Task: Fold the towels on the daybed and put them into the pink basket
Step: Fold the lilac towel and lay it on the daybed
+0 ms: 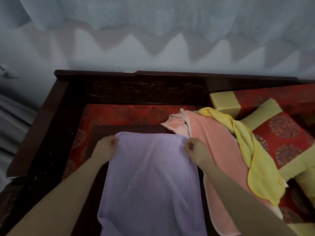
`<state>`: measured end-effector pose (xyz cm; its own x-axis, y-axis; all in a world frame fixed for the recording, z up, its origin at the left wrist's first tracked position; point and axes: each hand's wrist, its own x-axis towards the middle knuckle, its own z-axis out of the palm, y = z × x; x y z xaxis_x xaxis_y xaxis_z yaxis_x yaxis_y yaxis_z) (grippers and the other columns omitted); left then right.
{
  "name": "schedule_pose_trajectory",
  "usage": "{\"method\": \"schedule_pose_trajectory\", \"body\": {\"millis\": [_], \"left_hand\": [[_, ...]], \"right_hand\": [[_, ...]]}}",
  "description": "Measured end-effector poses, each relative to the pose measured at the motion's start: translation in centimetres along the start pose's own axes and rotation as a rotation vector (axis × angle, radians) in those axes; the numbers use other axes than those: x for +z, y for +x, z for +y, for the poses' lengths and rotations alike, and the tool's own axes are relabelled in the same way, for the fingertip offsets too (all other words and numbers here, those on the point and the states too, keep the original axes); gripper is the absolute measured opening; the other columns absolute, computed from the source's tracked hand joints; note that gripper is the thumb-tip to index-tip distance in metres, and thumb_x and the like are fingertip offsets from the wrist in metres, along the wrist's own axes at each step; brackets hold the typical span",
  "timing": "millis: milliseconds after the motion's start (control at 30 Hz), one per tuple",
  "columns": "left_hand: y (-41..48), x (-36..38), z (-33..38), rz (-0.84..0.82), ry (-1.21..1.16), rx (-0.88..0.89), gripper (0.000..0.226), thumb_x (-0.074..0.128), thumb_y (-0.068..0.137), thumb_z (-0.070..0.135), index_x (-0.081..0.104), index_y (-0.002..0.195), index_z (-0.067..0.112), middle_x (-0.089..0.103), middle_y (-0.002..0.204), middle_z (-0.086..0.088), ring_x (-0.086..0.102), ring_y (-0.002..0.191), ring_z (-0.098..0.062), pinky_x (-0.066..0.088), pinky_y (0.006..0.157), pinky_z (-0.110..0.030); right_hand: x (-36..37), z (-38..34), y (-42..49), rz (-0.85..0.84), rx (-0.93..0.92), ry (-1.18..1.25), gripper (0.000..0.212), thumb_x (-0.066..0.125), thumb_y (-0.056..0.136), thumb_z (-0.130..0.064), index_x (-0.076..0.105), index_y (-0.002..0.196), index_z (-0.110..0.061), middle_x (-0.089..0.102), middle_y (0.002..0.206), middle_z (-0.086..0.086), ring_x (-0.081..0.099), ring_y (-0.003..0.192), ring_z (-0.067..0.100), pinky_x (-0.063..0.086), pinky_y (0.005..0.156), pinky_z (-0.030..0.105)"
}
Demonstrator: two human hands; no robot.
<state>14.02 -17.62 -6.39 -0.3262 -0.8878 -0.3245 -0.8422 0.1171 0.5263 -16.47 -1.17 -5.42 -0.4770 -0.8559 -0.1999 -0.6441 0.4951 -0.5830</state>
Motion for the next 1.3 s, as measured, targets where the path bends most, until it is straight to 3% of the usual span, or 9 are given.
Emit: {"method": "schedule_pose_trajectory", "body": {"millis": [233, 333, 400, 633, 767, 867, 1033, 1133, 1300], "left_hand": [[5.2, 1.6, 0.0, -0.166, 0.325, 0.064, 0.068, 0.053, 0.092, 0.020, 0.018, 0.150, 0.026, 0.024, 0.154, -0.008, 0.024, 0.139, -0.030, 0.031, 0.109, -0.054], [5.1, 0.9, 1.2, -0.144, 0.228, 0.025, 0.053, 0.057, 0.090, 0.027, 0.041, 0.140, 0.022, 0.054, 0.132, -0.007, 0.050, 0.119, -0.027, 0.041, 0.100, -0.047], [4.3, 0.0, 1.8, -0.144, 0.027, 0.085, 0.015, 0.056, 0.092, 0.026, 0.064, 0.101, 0.018, 0.067, 0.106, -0.010, 0.061, 0.096, -0.025, 0.048, 0.080, -0.034], [0.4, -4.4, -0.1, -0.491, -0.768, -0.128, 0.023, 0.059, 0.088, 0.026, 0.069, 0.097, 0.007, 0.070, 0.091, -0.013, 0.066, 0.077, -0.019, 0.054, 0.065, -0.029], [-0.6, -3.1, -2.2, -0.566, -0.414, -0.145, 0.018, 0.065, 0.087, 0.024, 0.070, 0.091, 0.006, 0.069, 0.081, -0.007, 0.064, 0.074, -0.017, 0.051, 0.063, -0.026], [-0.2, -1.2, -2.4, -0.423, -0.133, -0.014, 0.010, 0.067, 0.085, 0.018, 0.067, 0.079, 0.011, 0.064, 0.074, 0.000, 0.062, 0.073, -0.015, 0.045, 0.060, -0.018], [1.1, 0.4, -1.3, -0.224, 0.102, 0.211, 0.026, 0.077, 0.073, 0.014, 0.055, 0.085, 0.024, 0.053, 0.094, -0.003, 0.053, 0.092, -0.023, 0.045, 0.078, -0.031], [1.2, 0.9, 0.1, -0.463, 0.093, 0.103, 0.045, 0.080, 0.069, 0.020, 0.052, 0.104, 0.017, 0.056, 0.103, -0.003, 0.055, 0.093, -0.018, 0.049, 0.079, -0.032], [0.5, -0.2, 2.2, -0.697, 0.230, 0.099, 0.021, 0.077, 0.071, 0.021, 0.057, 0.076, 0.016, 0.060, 0.088, 0.001, 0.057, 0.075, -0.008, 0.049, 0.062, -0.020]], "right_hand": [[2.7, 1.0, 4.6, -0.033, 0.020, -0.327, 0.039, 0.050, 0.087, -0.010, 0.048, 0.125, -0.006, 0.047, 0.125, 0.017, 0.048, 0.111, 0.037, 0.044, 0.085, 0.041], [2.4, 0.6, 5.2, -0.003, 0.044, -0.294, 0.032, 0.048, 0.081, -0.018, 0.058, 0.109, -0.007, 0.055, 0.110, 0.015, 0.052, 0.103, 0.036, 0.043, 0.080, 0.038], [1.8, 0.6, 5.3, 0.023, 0.027, -0.199, 0.032, 0.043, 0.073, -0.026, 0.065, 0.087, -0.007, 0.060, 0.093, 0.014, 0.056, 0.091, 0.033, 0.040, 0.071, 0.035], [-1.8, 1.7, -0.2, -0.241, 0.296, 1.091, 0.014, 0.057, 0.074, 0.000, 0.065, 0.074, -0.012, 0.063, 0.072, 0.007, 0.058, 0.067, 0.021, 0.041, 0.058, 0.028], [-1.4, 4.7, -2.1, -0.251, 0.328, 0.648, 0.016, 0.063, 0.083, 0.003, 0.058, 0.070, -0.007, 0.053, 0.062, 0.010, 0.048, 0.051, 0.020, 0.038, 0.039, 0.023], [0.1, 6.0, -2.0, -0.133, 0.194, 0.360, 0.012, 0.069, 0.083, -0.008, 0.060, 0.087, -0.015, 0.062, 0.069, 0.004, 0.058, 0.057, 0.020, 0.052, 0.050, 0.027], [0.6, 5.1, -1.1, -0.120, 0.055, 0.061, 0.029, 0.075, 0.076, -0.016, 0.058, 0.097, -0.029, 0.052, 0.062, -0.007, 0.048, 0.056, 0.001, 0.036, 0.051, 0.012], [0.7, 4.7, -0.8, -0.170, 0.039, -0.084, 0.016, 0.073, 0.076, -0.024, 0.057, 0.080, -0.027, 0.053, 0.064, -0.009, 0.051, 0.060, 0.007, 0.034, 0.054, 0.017], [-1.6, 2.4, 0.6, -0.311, 0.014, -0.085, 0.033, 0.073, 0.075, -0.015, 0.046, 0.064, -0.029, 0.053, 0.071, -0.003, 0.050, 0.069, 0.015, 0.042, 0.066, 0.031]]}}
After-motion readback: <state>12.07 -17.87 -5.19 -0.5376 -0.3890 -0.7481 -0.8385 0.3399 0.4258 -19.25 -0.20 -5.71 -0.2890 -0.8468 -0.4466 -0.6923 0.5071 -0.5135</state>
